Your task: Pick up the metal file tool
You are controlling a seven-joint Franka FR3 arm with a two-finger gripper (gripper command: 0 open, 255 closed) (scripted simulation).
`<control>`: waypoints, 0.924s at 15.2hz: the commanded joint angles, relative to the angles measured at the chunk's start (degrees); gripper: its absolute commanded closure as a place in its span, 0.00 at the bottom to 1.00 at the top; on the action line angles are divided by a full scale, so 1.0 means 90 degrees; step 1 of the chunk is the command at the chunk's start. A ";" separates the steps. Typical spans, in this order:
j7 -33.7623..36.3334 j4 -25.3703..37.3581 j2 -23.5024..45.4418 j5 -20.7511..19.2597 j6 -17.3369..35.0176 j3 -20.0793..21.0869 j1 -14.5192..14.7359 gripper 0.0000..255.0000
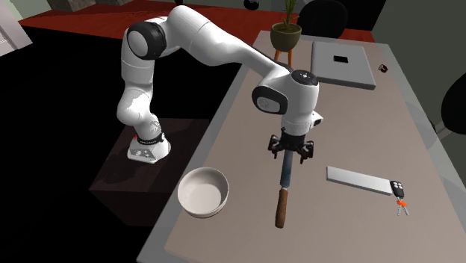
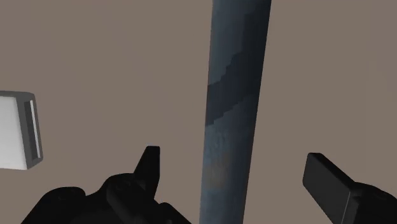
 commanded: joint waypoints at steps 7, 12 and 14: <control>-0.0064 -0.0130 0.0133 0.0089 0.0251 0.0041 -0.0031 1.00; -0.0065 -0.0127 0.0135 0.0090 0.0249 0.0041 -0.0032 1.00; -0.0069 -0.0113 0.0149 0.0097 0.0247 0.0044 -0.0038 1.00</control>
